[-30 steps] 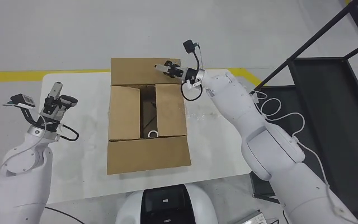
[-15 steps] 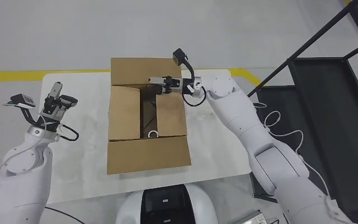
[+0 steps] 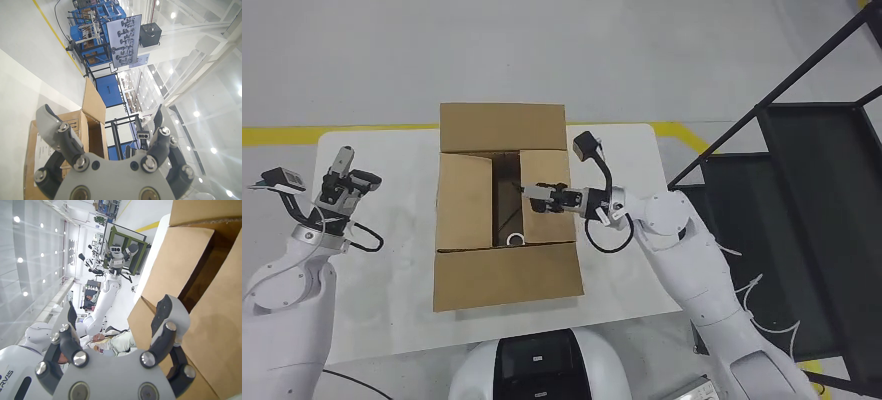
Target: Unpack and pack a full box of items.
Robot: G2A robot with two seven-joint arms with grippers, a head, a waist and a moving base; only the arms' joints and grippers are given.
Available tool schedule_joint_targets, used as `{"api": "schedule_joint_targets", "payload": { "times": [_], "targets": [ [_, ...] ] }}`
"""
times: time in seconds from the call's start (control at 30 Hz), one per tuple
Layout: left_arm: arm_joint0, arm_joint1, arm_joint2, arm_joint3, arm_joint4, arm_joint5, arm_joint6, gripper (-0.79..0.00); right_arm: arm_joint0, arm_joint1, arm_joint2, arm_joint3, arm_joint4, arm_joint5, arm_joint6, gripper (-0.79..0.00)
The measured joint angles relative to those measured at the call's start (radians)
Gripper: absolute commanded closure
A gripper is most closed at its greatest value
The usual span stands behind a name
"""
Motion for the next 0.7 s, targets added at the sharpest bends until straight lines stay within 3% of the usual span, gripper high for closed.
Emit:
{"api": "schedule_joint_targets", "payload": {
  "times": [0.27,0.7],
  "targets": [
    [-0.014,0.007,-0.001,-0.011,0.005,-0.031,-0.125,-0.785,0.059,-0.013,-0.098,0.087,-0.056,-0.012,-0.042,-0.785],
    [-0.014,0.007,-0.001,-0.010,0.004,-0.031,-0.124,-0.785,0.057,-0.013,-0.095,0.084,-0.055,-0.012,-0.041,-0.785]
  ]
}}
